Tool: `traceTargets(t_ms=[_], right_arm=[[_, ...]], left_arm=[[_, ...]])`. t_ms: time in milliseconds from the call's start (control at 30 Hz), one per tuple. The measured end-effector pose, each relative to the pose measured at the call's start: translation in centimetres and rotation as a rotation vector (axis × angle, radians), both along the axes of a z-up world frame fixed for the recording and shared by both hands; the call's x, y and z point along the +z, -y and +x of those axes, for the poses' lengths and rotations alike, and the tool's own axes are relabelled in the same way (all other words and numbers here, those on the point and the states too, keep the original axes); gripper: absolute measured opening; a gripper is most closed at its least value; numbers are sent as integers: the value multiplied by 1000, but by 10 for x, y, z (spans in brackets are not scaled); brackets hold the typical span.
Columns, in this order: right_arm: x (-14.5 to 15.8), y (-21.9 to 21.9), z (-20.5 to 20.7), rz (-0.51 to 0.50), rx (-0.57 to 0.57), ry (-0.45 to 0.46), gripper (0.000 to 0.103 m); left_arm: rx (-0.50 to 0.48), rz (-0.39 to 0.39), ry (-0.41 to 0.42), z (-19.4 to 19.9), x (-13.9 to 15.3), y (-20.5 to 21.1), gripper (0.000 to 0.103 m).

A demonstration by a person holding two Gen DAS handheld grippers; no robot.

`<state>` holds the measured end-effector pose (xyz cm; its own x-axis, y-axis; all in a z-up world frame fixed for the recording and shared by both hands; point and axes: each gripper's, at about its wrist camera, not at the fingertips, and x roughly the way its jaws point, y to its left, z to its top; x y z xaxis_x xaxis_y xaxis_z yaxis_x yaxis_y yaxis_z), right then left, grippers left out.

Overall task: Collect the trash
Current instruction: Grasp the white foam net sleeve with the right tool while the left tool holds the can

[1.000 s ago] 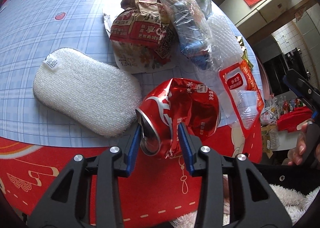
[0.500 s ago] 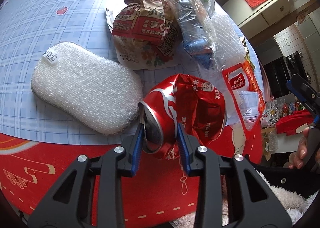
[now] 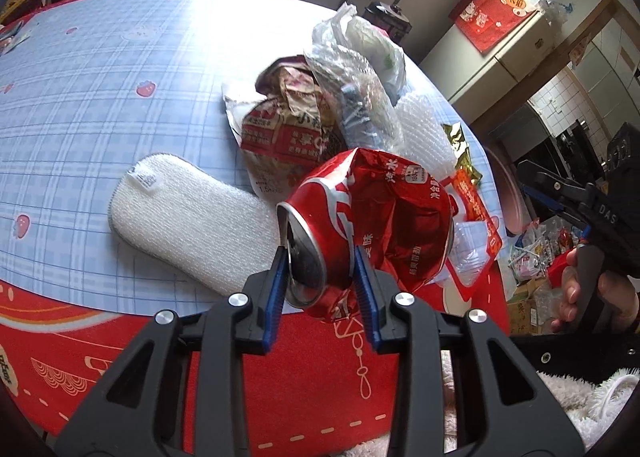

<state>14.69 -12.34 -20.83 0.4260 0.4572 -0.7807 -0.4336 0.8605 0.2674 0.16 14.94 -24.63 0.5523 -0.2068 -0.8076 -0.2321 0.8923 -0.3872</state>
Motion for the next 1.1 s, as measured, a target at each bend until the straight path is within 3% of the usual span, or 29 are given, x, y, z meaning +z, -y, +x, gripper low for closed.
traceTargets(t_ms=[200, 500, 600, 667, 1100], right_arm=[[-14, -19, 51, -30, -17, 13, 64], [-66, -55, 87, -125, -2, -93, 62], [-71, -61, 90, -107, 16, -135, 35], [-65, -63, 89, -101, 16, -116, 23], [35, -23, 56, 101, -67, 132, 22]], left_arm=[[115, 0, 79, -16, 18, -29, 35], [183, -27, 64, -40, 13, -43, 35], [204, -25, 69, -44, 14, -48, 35], [218, -24, 78, -48, 17, -52, 35], [175, 14, 137, -32, 38, -59, 35]])
